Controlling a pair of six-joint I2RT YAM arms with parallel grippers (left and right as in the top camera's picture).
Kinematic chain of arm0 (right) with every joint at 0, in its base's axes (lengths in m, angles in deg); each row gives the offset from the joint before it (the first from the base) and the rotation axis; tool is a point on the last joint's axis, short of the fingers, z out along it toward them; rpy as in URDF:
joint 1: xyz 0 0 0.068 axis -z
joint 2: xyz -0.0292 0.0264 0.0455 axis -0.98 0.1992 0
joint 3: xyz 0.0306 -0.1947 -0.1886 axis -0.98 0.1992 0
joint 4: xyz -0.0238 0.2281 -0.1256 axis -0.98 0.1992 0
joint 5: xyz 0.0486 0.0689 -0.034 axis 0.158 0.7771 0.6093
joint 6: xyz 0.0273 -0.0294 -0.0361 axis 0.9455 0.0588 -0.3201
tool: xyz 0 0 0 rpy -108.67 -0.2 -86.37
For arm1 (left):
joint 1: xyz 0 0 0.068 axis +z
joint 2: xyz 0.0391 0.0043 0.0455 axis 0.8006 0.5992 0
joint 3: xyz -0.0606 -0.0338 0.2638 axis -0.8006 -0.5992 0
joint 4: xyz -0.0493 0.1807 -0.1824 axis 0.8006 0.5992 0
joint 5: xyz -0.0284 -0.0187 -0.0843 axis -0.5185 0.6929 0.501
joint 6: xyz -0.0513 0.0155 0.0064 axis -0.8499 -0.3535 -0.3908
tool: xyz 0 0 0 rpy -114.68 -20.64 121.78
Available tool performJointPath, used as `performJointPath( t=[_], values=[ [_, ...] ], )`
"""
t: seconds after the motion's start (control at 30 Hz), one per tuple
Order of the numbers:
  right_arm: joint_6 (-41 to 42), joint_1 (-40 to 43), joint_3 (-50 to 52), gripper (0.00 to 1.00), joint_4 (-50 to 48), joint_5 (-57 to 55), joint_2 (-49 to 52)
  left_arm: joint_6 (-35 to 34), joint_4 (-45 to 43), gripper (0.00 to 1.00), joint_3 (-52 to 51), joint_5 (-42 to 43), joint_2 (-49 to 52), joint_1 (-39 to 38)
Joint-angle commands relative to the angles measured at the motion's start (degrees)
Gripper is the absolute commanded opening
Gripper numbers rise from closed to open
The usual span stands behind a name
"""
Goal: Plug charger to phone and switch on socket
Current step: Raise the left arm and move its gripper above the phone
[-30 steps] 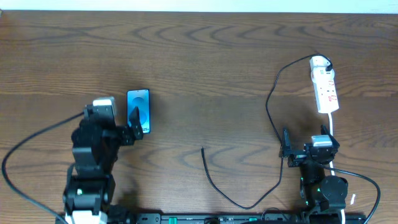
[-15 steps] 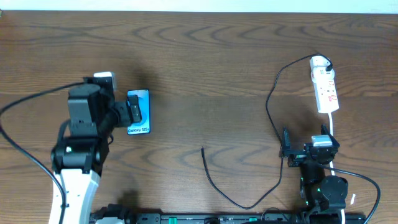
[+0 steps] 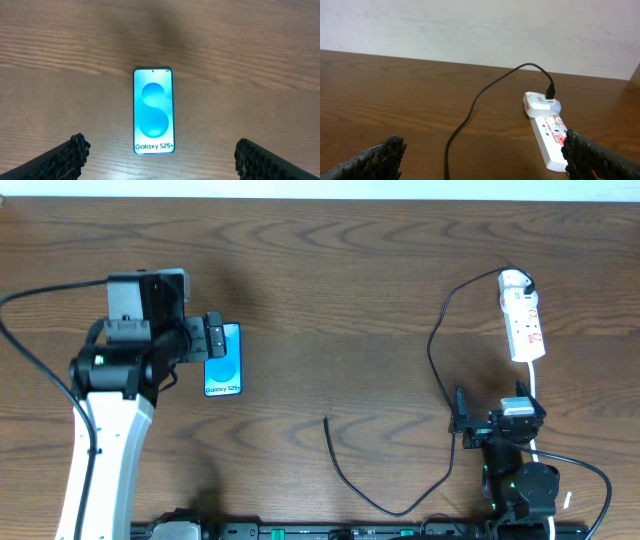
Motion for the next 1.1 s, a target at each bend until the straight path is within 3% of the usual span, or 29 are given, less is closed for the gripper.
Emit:
performJointPath(
  t=[0.0, 0.53, 1.03, 1.07],
  values=[
    [-0.7, -0.5, 0.1, 0.99, 0.3, 0.1, -0.4, 1.2, 2.4, 0.96, 4.6, 0.5, 3.8, 0.2],
    [-0.7, -0.5, 0.1, 0.99, 0.3, 0.1, -0.3, 1.2, 10.6, 0.96, 9.9, -0.2, 16.3, 0.2],
    [-0.7, -0.5, 0.1, 0.99, 0.3, 0.1, -0.3, 1.2, 11.0, 0.95, 9.8, -0.2, 16.9, 0.2],
    [-0.7, -0.5, 0.1, 0.99, 0.3, 0.1, -0.3, 1.2, 11.0, 0.89, 9.8, -0.2, 16.9, 0.2]
  ],
)
